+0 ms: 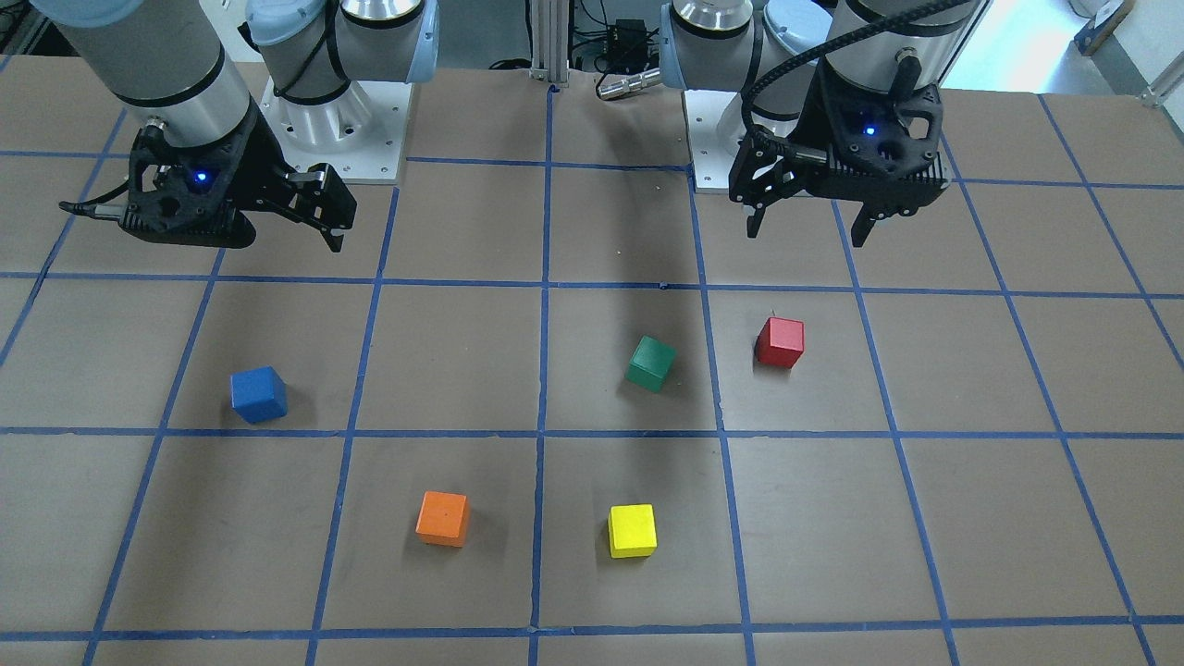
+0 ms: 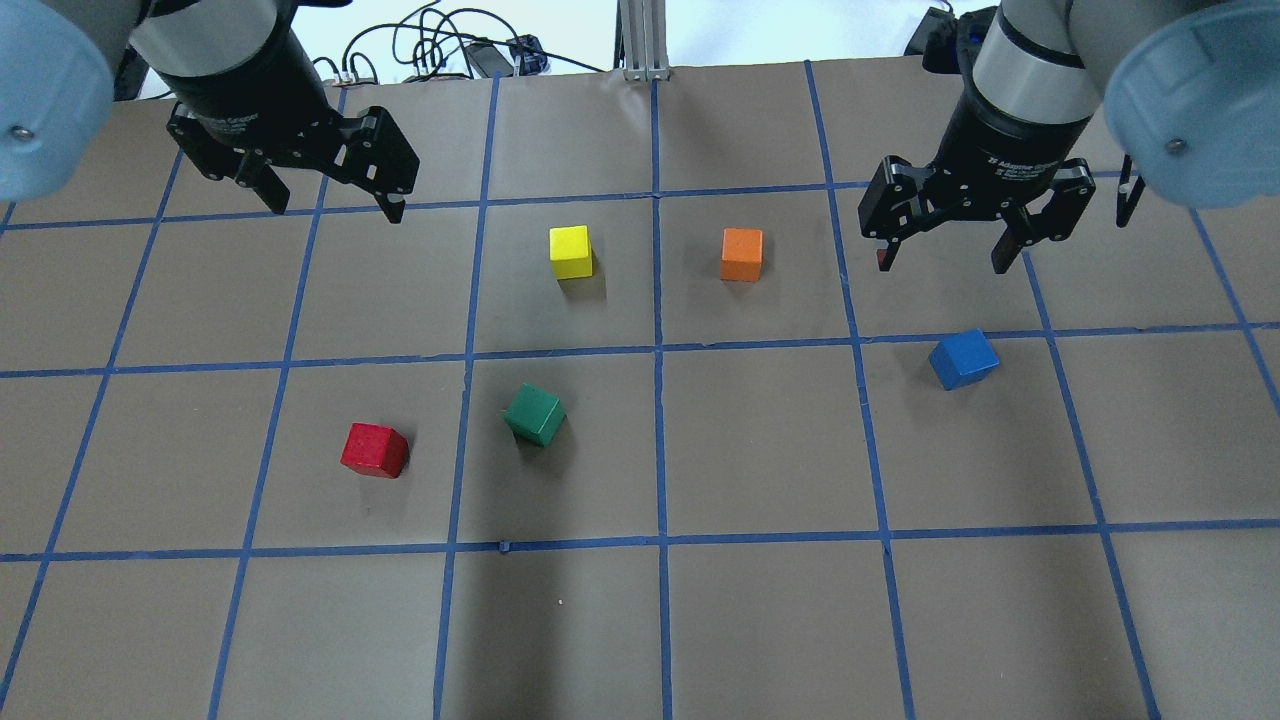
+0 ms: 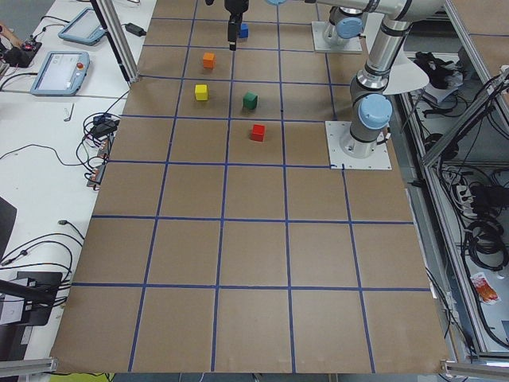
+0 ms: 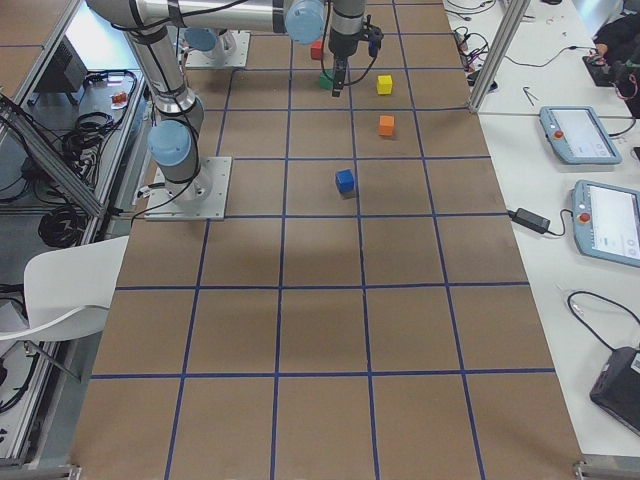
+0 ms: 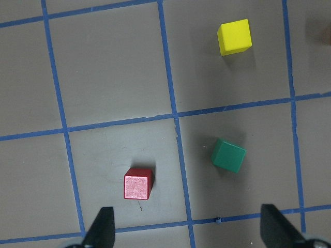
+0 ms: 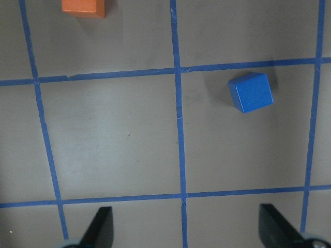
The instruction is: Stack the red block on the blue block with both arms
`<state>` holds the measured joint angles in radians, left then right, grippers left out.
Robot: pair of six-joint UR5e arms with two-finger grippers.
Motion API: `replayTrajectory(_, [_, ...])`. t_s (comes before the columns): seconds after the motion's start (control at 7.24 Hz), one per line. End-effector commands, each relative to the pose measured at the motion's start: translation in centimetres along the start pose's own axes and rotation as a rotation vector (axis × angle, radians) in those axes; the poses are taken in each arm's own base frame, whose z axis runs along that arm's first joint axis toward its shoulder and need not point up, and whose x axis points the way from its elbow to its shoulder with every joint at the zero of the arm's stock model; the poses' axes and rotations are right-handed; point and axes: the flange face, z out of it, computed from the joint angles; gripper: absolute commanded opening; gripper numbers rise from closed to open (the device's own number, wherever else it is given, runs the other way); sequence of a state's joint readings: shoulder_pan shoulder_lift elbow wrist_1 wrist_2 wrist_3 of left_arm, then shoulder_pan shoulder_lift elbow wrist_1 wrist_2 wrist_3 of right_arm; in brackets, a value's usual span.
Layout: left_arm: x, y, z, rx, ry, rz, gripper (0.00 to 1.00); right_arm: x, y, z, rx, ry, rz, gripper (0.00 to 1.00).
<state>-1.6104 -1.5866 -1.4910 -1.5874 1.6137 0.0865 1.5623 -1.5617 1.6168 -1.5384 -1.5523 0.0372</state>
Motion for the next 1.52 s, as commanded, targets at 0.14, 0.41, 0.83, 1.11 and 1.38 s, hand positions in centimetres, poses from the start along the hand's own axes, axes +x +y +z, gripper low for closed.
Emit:
replayTrajectory(0.14, [-0.6, 0.4, -0.7, 0.02, 0.015, 0.02, 1.0, 0.1, 1.0, 0.8, -0.009, 0.002, -0.042, 1.0])
replayTrajectory(0.41, [-0.5, 0.4, -0.8, 0.032, 0.014, 0.055, 1.0, 0.1, 1.0, 0.8, -0.008, 0.0, -0.038, 1.0])
replayTrajectory(0.83, [-2.2, 2.1, 0.5, -0.081, 0.016, 0.04, 1.0, 0.1, 1.0, 0.8, -0.009, -0.001, -0.036, 1.0])
replayTrajectory(1.11, [-4.5, 3.6, 3.8, -0.138, 0.034, 0.029, 1.0, 0.0, 1.2, 0.6, -0.006, -0.001, -0.036, 1.0])
replayTrajectory(1.38, [-6.8, 3.8, 9.6, -0.17, 0.057, 0.077, 1.0, 0.1, 1.1, 0.6, -0.005, -0.003, -0.033, 1.0])
